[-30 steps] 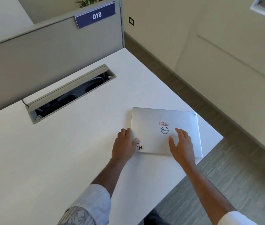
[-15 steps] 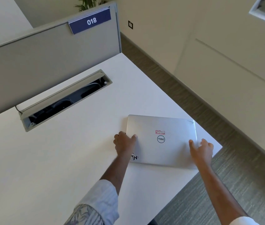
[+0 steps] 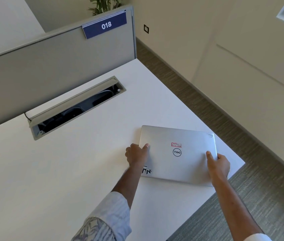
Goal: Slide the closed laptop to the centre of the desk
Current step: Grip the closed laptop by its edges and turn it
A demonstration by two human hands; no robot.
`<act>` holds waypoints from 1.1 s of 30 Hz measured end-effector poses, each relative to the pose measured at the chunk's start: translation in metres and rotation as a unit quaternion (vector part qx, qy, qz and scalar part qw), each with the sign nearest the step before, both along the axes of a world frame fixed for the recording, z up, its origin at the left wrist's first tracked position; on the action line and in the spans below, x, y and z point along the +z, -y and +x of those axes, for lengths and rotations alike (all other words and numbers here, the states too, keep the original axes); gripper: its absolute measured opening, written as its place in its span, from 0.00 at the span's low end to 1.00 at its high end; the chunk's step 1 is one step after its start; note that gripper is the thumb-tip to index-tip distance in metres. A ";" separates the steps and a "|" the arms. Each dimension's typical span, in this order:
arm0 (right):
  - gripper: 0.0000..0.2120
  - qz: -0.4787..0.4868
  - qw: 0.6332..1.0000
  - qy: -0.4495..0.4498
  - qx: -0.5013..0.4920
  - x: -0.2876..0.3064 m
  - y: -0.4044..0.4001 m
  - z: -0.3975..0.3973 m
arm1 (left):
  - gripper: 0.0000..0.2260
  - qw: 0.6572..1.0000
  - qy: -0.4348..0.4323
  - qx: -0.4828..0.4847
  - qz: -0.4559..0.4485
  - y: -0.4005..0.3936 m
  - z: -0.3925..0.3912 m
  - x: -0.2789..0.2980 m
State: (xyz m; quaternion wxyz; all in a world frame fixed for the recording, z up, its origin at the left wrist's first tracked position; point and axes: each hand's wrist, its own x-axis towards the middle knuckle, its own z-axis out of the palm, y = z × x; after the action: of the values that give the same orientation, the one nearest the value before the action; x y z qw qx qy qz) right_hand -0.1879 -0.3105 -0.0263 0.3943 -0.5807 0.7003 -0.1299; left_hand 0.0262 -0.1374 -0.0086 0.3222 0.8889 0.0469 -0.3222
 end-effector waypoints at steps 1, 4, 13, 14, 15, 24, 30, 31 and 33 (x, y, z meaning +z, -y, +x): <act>0.22 0.000 1.000 0.007 -0.001 0.005 -0.003 0.001 | 0.25 1.000 0.000 0.000 -0.003 -0.002 0.001 -0.002; 0.16 -0.009 0.999 0.034 -0.001 0.015 -0.009 0.004 | 0.26 1.000 -0.003 0.020 -0.020 -0.007 0.005 -0.004; 0.09 -0.030 0.996 0.073 0.049 0.030 -0.052 0.046 | 0.21 0.995 0.019 0.075 -0.064 -0.074 0.024 -0.012; 0.09 -0.034 0.995 0.072 0.062 0.030 -0.058 0.054 | 0.21 0.994 0.024 0.085 -0.065 -0.086 0.026 -0.011; 0.09 -0.038 0.994 0.074 0.074 0.031 -0.065 0.063 | 0.21 0.993 0.030 0.094 -0.065 -0.097 0.029 -0.012; 0.13 -0.029 0.973 0.075 0.216 0.013 -0.156 0.158 | 0.20 0.970 0.079 0.226 -0.038 -0.237 0.047 -0.009; 0.20 -0.002 0.949 0.070 0.306 -0.001 -0.230 0.213 | 0.22 0.952 0.081 0.295 -0.007 -0.331 0.052 -0.007; 0.20 0.000 0.945 0.070 0.319 -0.002 -0.242 0.221 | 0.22 0.949 0.082 0.305 -0.002 -0.344 0.053 -0.007; 0.20 0.000 0.937 0.066 0.343 -0.002 -0.264 0.233 | 0.22 0.942 0.089 0.323 0.005 -0.368 0.055 -0.006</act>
State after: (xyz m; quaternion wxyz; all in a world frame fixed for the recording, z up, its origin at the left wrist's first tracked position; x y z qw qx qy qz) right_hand 0.0448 -0.0460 -0.0279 0.4608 -0.7754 0.4311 -0.0250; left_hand 0.0808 0.2305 -0.0149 0.4073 0.8527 0.3041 -0.1204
